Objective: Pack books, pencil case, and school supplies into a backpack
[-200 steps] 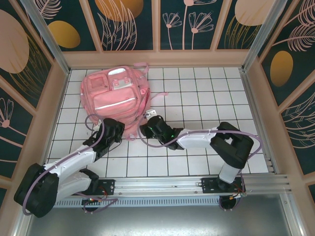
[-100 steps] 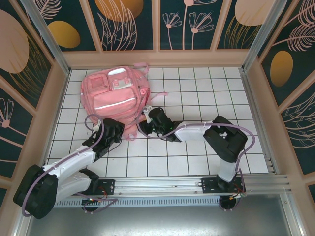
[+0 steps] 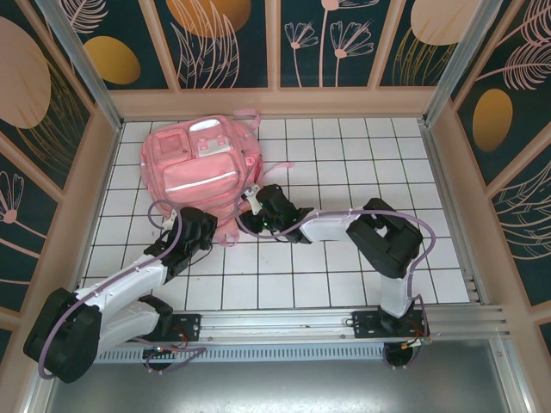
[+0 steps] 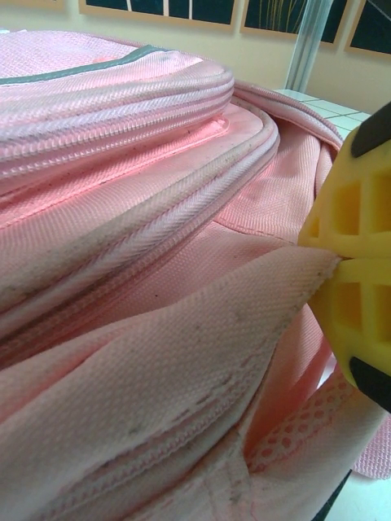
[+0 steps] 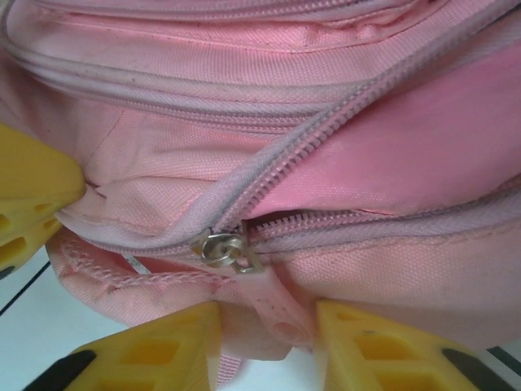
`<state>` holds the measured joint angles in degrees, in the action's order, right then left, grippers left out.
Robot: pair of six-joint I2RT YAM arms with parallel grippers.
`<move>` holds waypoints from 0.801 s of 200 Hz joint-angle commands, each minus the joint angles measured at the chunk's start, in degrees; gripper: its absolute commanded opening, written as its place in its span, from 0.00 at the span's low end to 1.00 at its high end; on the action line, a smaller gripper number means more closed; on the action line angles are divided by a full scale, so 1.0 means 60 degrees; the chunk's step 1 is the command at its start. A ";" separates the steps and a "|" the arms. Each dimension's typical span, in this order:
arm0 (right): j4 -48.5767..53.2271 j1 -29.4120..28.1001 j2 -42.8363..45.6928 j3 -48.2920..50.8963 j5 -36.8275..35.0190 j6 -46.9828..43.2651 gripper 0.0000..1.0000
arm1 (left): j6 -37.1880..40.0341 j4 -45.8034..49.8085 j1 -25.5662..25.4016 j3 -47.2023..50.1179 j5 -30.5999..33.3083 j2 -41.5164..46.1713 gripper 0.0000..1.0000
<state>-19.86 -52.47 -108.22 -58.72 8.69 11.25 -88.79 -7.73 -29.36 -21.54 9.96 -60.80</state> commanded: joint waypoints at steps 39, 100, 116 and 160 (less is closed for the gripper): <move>-0.0133 0.0071 0.0436 0.0272 -0.0562 -0.0074 0.00 | 0.0234 -0.0117 0.0018 0.0074 0.0367 0.0123 0.02; 0.0204 0.0100 0.1255 0.1020 -0.1760 0.0140 0.00 | 0.0426 0.1001 0.0016 0.0307 0.1050 0.1312 0.00; 0.0380 0.0226 0.1308 0.1105 -0.2001 0.0192 0.00 | 0.0518 0.1219 0.0016 0.0464 0.1216 0.1794 0.00; 0.0540 0.0727 0.1321 0.1165 -0.1850 0.0348 0.00 | 0.0673 0.1999 0.0017 0.0537 0.1553 0.2919 0.00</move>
<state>-18.06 -49.58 -101.78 -52.27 -1.54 12.34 -87.09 1.85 -29.36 -18.20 15.14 -46.81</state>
